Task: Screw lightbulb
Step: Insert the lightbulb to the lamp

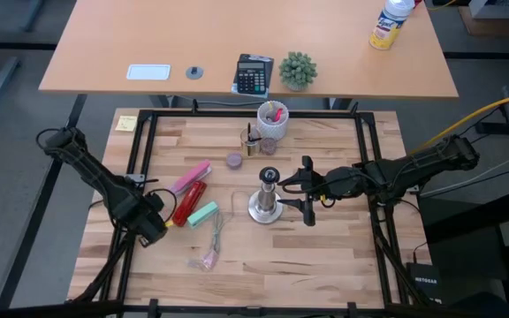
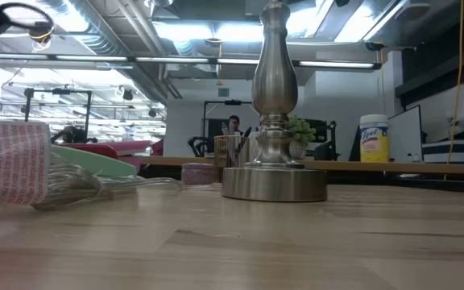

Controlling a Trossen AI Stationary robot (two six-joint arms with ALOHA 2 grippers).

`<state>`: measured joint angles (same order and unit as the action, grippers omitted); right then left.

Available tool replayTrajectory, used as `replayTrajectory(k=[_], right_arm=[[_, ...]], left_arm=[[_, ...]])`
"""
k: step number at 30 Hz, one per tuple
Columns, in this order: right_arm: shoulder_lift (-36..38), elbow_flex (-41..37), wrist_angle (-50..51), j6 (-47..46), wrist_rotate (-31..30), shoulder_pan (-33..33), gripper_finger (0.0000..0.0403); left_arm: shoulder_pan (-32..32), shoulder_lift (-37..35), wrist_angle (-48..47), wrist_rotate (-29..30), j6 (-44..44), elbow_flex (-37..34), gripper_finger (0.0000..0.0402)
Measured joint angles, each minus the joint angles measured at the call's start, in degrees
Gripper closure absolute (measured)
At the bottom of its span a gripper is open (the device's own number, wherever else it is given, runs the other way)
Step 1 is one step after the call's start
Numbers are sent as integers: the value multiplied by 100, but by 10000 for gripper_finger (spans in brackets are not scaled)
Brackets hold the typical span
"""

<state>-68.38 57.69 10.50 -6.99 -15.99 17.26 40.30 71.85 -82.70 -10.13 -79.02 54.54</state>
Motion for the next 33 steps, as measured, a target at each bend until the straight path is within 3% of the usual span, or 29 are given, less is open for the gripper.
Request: replayTrajectory(k=[7,12,24,28,33], right_arm=[[0,0,7,0,55,-2,176],[0,0,9,0,59,-1,176],[0,0,4,1,59,-2,176],[0,0,3,-1,59,-1,176],[0,0,2,-1,61,-1,176]], left_arm=[[21,35,1256,-275,794,-501,214],[20,35,1527,-246,876,-815,167],[51,37,1634,-685,1087,-980,153],[82,37,1636,-1106,1568,-979,153],[205,37,1633,-907,2211,-979,153]])
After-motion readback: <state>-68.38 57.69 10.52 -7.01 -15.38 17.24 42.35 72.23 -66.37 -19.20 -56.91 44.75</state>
